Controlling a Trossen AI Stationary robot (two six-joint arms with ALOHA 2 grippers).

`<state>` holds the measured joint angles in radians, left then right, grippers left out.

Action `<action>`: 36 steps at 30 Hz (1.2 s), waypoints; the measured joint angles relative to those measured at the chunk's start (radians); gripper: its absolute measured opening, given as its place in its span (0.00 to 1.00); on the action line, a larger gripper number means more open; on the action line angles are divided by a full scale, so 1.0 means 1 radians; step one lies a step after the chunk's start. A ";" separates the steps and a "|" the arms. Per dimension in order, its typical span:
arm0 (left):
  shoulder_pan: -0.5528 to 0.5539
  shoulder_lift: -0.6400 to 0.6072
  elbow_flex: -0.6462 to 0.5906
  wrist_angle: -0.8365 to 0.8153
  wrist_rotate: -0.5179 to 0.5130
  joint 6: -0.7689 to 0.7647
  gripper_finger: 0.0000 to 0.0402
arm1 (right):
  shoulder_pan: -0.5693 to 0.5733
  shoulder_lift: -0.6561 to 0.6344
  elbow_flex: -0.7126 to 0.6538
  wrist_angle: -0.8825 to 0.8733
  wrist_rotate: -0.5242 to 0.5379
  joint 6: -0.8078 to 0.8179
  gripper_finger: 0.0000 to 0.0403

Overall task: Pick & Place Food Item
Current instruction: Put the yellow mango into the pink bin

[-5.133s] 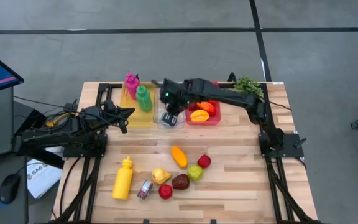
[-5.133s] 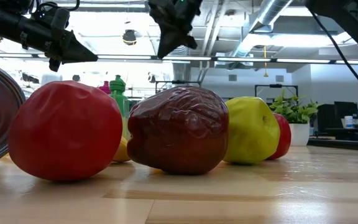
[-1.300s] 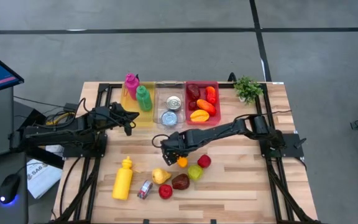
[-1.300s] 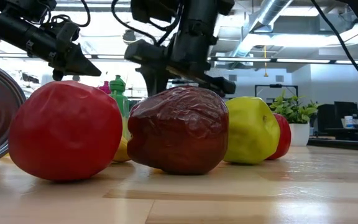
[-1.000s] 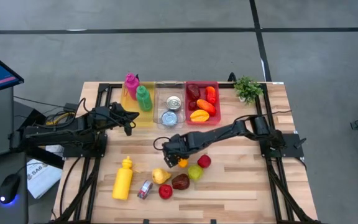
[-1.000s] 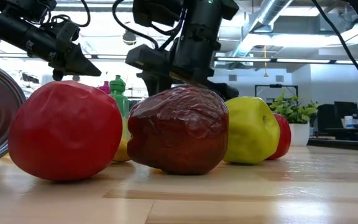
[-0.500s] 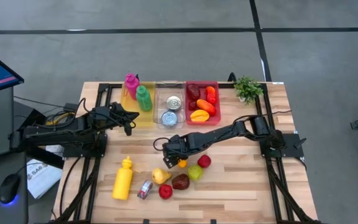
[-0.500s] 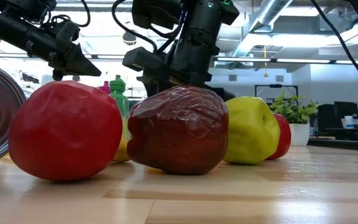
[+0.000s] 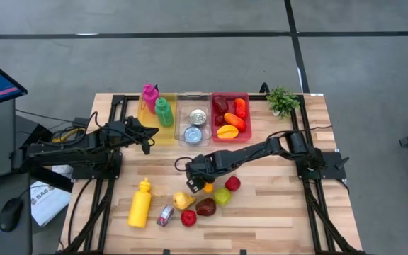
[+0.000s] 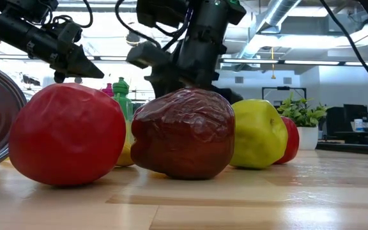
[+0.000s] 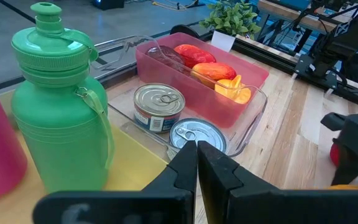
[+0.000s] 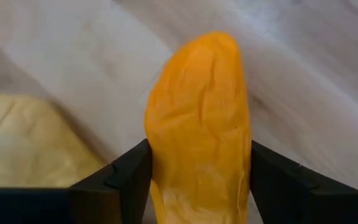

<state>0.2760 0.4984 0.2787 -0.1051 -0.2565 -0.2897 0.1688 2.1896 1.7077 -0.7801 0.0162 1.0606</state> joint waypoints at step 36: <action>0.000 0.000 0.000 0.000 0.000 0.000 0.01 | -0.396 -0.408 0.000 -0.179 0.245 -0.465 0.56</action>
<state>0.2761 0.4984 0.2787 -0.1051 -0.2569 -0.2897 -0.2273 1.7813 1.7082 -0.9594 0.2613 0.5957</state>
